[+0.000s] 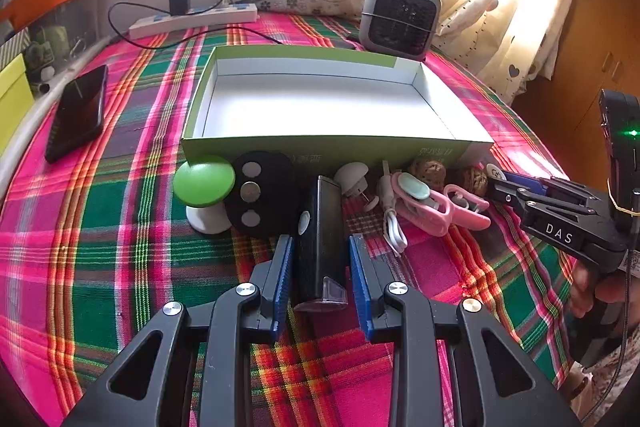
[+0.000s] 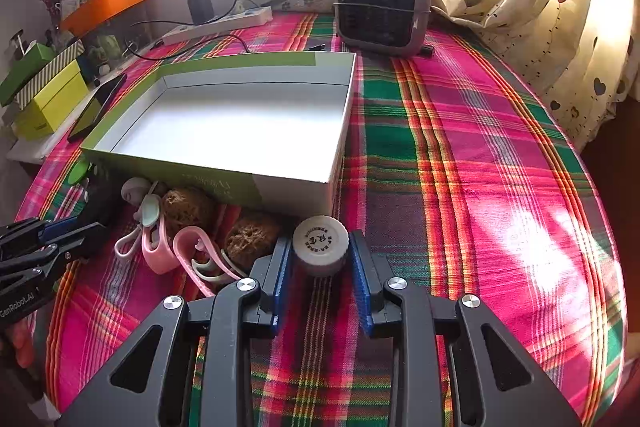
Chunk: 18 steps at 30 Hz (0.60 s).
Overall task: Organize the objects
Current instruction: 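Grasp the black flashlight with the left tool while the right tool grasps the white round container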
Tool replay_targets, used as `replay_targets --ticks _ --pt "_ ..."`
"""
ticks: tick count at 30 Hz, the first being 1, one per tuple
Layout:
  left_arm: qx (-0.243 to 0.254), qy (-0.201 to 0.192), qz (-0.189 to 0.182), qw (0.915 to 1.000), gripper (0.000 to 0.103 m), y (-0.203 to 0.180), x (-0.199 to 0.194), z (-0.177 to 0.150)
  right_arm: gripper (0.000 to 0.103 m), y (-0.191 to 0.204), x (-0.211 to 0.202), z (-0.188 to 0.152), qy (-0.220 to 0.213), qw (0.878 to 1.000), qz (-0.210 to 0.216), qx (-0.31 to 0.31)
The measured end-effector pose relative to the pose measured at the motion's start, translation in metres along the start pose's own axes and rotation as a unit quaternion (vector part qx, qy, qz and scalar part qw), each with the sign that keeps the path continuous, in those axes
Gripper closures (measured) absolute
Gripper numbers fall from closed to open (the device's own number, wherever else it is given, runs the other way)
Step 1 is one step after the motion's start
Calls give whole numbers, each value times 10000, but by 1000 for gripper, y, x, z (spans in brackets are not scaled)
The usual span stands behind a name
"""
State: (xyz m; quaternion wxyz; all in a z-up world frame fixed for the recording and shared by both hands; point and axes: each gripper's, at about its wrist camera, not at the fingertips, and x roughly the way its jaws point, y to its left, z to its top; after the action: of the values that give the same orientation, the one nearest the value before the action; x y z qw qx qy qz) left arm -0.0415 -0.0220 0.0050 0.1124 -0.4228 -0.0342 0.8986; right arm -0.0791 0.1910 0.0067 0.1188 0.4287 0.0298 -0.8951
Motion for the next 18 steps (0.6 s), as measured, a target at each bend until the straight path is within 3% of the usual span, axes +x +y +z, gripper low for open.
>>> replay_targets --ticks 9,18 --pt "187 49 -266 9995 77 -4 -9 -12 74 -1 -11 -13 -25 10000 -22 18" --pt "173 75 -283 9994 77 -7 -9 -13 74 -1 -18 -23 -9 10000 26 30"
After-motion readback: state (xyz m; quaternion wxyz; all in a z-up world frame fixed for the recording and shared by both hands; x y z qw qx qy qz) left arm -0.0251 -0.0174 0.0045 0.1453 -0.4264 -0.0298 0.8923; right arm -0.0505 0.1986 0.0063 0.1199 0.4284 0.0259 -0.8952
